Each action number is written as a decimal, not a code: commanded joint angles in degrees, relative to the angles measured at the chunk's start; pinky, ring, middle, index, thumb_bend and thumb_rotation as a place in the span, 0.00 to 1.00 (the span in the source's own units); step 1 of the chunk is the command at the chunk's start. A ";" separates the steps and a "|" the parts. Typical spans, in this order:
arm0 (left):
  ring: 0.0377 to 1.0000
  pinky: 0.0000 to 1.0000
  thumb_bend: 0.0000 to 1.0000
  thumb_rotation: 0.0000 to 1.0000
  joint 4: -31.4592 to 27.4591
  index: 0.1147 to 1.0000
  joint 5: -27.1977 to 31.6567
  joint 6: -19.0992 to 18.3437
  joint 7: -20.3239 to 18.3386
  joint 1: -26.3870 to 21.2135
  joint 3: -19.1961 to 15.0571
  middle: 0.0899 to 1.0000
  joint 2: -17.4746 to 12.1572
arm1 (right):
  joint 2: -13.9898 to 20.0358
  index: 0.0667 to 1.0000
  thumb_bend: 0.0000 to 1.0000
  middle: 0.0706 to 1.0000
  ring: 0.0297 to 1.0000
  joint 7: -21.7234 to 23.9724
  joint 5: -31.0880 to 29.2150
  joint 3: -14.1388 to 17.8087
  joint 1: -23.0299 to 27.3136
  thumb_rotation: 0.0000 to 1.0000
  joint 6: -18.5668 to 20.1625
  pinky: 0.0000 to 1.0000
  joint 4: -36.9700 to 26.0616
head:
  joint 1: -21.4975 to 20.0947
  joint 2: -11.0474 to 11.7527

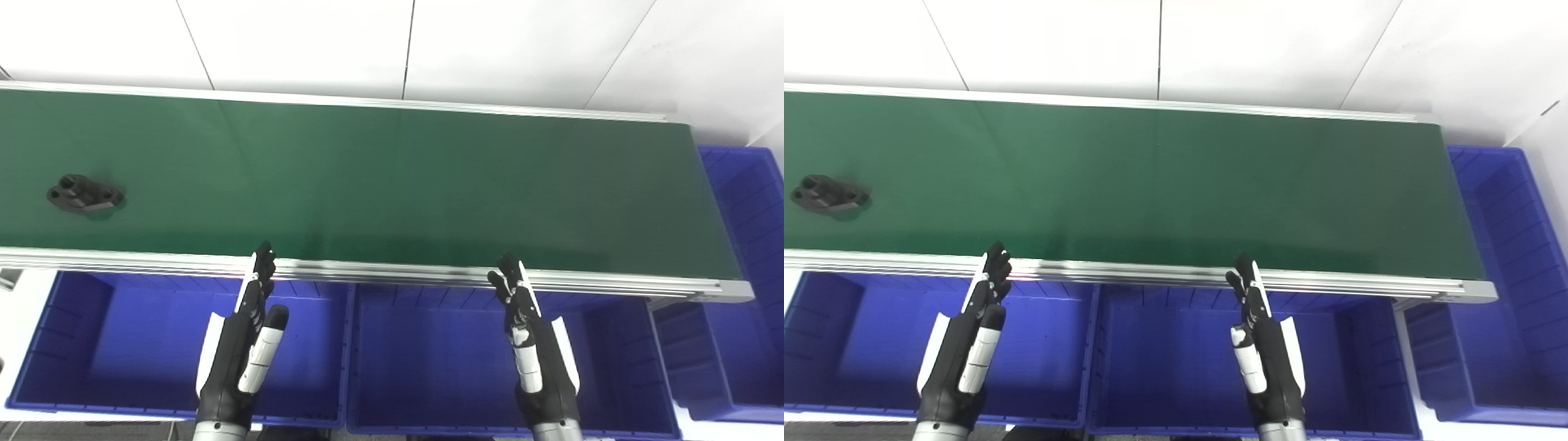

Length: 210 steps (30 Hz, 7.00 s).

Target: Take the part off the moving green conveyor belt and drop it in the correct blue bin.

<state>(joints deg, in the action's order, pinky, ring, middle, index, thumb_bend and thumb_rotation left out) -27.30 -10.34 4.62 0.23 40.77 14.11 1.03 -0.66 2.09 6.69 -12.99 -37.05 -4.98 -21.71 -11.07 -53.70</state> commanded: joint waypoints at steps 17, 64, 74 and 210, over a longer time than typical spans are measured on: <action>1.00 1.00 0.66 0.97 1.93 1.00 -1.19 4.85 0.94 0.86 1.37 1.00 0.40 | 1.45 1.00 0.92 0.99 0.96 0.46 -3.55 0.96 -0.53 0.99 -2.53 0.97 0.33 | 7.98 4.82; 0.92 0.80 0.66 0.77 14.71 0.89 -5.86 12.82 5.94 -0.77 5.43 0.95 4.52 | 6.48 1.00 0.90 1.00 1.00 4.39 -9.39 6.32 1.89 1.00 -10.86 1.00 12.13 | 21.15 19.26; 0.93 0.80 0.65 0.76 14.19 0.90 -5.42 12.36 5.79 -0.46 5.74 0.95 4.78 | 7.02 1.00 0.88 1.00 1.00 4.91 -9.11 6.40 1.83 0.99 -10.92 1.00 11.80 | 20.80 18.39; 0.91 0.86 0.64 0.74 6.67 0.89 -7.74 7.42 6.63 2.98 10.55 0.91 7.06 | -1.81 0.49 0.52 0.37 0.33 -10.29 54.00 -22.85 53.20 0.00 16.79 0.50 44.42 | 24.02 11.54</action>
<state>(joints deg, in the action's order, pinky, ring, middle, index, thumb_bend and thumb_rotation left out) -19.10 -17.95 11.19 6.30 42.11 20.03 3.63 -3.65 -9.29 59.51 -35.02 16.53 10.64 21.67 13.01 -42.10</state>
